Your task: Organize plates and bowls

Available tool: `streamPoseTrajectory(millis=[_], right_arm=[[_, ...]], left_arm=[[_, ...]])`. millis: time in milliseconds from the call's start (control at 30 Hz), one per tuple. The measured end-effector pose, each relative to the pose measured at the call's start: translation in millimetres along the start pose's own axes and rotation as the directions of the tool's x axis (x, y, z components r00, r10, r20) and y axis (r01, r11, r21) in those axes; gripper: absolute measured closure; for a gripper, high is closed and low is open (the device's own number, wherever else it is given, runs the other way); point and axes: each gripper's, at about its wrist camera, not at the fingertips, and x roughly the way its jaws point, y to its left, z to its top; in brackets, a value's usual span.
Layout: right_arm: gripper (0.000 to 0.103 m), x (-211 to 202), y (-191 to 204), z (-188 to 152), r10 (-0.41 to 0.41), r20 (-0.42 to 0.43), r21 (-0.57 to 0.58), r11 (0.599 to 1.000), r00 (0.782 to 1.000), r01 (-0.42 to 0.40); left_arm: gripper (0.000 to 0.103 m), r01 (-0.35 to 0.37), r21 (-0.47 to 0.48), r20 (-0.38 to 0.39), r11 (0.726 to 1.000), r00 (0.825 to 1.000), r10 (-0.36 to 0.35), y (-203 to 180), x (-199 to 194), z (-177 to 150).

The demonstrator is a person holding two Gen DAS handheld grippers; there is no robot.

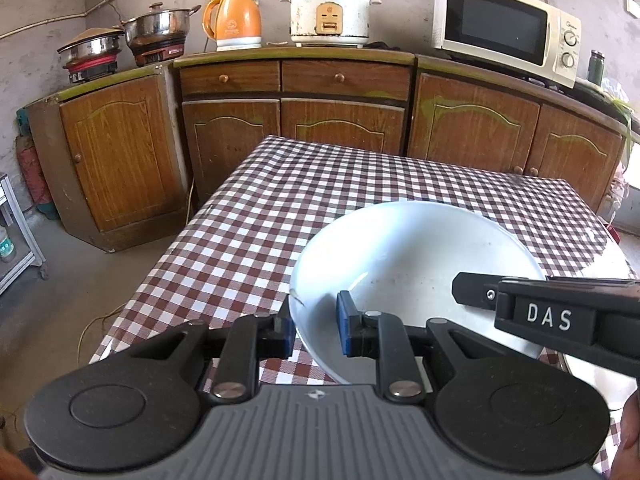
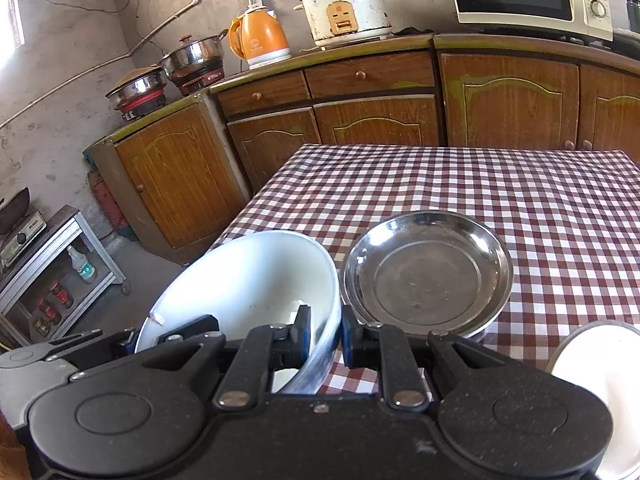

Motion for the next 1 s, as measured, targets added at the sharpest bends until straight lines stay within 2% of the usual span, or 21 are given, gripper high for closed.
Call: streamPoseTrajectory(millis=[1000], right_arm=[[0.082, -26.3, -23.6, -15.6, -0.039, 0.002, 0.04, 0.998, 0.999, 0.039]], left_arm=[[0.082, 0.056, 0.053, -0.007, 0.997, 0.998, -0.055, -24.0, -6.1, -7.3]])
